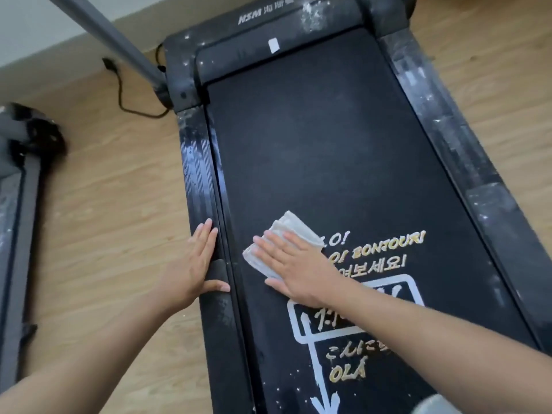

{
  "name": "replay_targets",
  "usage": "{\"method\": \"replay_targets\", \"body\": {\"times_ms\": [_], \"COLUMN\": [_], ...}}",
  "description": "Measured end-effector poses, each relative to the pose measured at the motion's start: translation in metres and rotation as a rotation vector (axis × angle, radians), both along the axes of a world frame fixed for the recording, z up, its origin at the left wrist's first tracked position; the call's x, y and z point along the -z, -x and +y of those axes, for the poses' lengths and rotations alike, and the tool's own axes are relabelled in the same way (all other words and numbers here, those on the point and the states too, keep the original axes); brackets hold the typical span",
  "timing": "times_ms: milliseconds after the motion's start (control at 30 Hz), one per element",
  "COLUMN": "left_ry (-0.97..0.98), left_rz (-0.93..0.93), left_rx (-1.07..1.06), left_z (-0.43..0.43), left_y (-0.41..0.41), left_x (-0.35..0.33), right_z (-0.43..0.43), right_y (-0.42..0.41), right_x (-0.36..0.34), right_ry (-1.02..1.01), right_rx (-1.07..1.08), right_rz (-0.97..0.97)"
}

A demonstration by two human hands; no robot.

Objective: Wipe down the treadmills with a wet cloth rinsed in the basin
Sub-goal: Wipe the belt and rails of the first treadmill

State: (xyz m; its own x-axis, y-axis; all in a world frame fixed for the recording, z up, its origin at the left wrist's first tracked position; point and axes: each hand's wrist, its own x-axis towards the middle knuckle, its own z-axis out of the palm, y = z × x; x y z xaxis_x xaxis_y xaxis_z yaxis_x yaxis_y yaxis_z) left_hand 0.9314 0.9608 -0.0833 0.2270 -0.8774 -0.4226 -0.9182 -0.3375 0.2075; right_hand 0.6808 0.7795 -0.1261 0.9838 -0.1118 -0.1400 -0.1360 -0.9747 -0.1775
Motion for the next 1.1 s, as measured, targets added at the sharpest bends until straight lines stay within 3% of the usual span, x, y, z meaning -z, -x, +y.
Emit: {"method": "replay_targets", "body": {"times_ms": [67, 200, 333, 400, 567, 667, 733, 833, 967, 1100], "left_ry": [0.033, 0.099, 0.005, 0.012, 0.191, 0.317, 0.401, 0.437, 0.255, 0.173], "left_rz": [-0.046, -0.065, -0.114, -0.087, 0.166, 0.113, 0.033, -0.037, -0.013, 0.06], "left_rx": [0.107, 0.116, 0.073, 0.008, -0.164, -0.239, -0.282, -0.164, -0.029, -0.097], "left_z": [-0.001, 0.004, 0.006, 0.005, 0.001, -0.007, -0.019, -0.038, -0.046, -0.047], "left_y": [0.005, 0.028, 0.058, 0.059, 0.049, 0.047, 0.052, 0.061, 0.079, 0.088], "left_x": [-0.004, 0.0, 0.005, 0.007, -0.004, -0.008, -0.009, -0.003, 0.015, 0.013], "right_z": [-0.05, -0.124, -0.094, -0.054, 0.053, 0.089, 0.066, -0.014, -0.114, -0.099], "right_y": [0.045, 0.15, 0.15, 0.117, 0.016, -0.004, 0.013, 0.067, 0.171, 0.174], "right_x": [0.001, -0.009, -0.017, -0.015, -0.007, -0.006, -0.003, -0.003, -0.015, -0.02], "right_ry": [0.02, -0.031, -0.14, -0.13, -0.064, -0.067, -0.052, 0.003, -0.001, -0.12], "right_rx": [0.247, 0.807, 1.079, 1.036, 0.414, 0.079, -0.016, 0.193, 0.683, 0.986], "right_rz": [0.005, 0.126, 0.15, 0.148, 0.055, 0.056, 0.039, 0.018, 0.17, 0.12]}}
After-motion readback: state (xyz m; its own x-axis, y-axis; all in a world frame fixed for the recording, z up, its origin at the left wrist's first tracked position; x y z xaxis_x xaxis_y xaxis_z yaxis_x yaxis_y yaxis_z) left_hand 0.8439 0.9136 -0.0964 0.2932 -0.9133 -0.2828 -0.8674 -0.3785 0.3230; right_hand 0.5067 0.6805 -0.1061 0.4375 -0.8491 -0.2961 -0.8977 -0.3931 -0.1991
